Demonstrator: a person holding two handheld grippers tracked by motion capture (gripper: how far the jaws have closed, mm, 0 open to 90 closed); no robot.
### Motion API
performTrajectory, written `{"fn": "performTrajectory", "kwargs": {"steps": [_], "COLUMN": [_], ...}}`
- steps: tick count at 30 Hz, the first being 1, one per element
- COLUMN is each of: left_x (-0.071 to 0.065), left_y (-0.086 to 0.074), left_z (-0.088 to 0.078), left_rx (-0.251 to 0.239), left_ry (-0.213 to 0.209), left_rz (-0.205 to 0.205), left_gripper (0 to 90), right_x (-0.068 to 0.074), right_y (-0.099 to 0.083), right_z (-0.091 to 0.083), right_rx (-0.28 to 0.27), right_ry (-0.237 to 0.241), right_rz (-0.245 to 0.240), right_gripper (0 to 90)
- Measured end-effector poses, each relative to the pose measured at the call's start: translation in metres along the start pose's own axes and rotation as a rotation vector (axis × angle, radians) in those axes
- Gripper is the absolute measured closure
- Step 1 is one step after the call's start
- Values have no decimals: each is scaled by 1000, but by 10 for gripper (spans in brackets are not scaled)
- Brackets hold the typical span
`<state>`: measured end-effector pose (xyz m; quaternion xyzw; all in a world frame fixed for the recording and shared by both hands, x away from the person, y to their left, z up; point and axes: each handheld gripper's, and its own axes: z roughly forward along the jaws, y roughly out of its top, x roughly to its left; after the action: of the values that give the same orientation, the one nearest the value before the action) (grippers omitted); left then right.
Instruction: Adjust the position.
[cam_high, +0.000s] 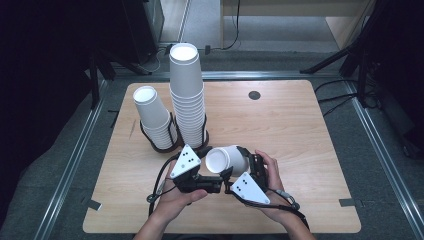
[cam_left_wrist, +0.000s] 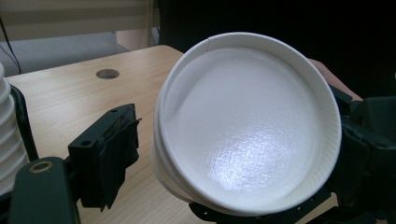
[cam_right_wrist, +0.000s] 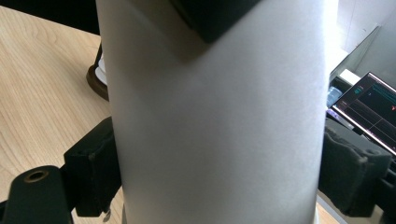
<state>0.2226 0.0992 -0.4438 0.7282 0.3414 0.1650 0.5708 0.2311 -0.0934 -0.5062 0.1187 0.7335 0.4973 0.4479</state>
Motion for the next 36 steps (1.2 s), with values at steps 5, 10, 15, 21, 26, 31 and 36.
{"fn": "performTrajectory", "kwargs": {"steps": [5,10,15,21,26,31,36], "left_x": [0,-1,-1,-1,2,3,4], "left_y": [-1,-2,-2,-3,-3,-3,-4], "left_z": [1,3,4,5,6,7,7], "left_rx": [9,24,32,35,40,46,54], "left_ry": [0,8,12,12,8,9,9], "left_rz": [-3,6,8,1,-19,-24,-24], "left_gripper": [128,131,140,184,191,196,199], "right_x": [1,3,3,4,4,4,5], "right_y": [0,1,0,0,-2,-3,-4], "right_z": [0,0,0,1,1,2,3], "right_rx": [2,-1,-1,6,10,21,23], "right_ry": [0,4,3,1,-1,-4,-4], "right_rz": [-4,-8,-19,-25,-31,-28,-37], "right_gripper": [132,132,132,132,131,129,125]}}
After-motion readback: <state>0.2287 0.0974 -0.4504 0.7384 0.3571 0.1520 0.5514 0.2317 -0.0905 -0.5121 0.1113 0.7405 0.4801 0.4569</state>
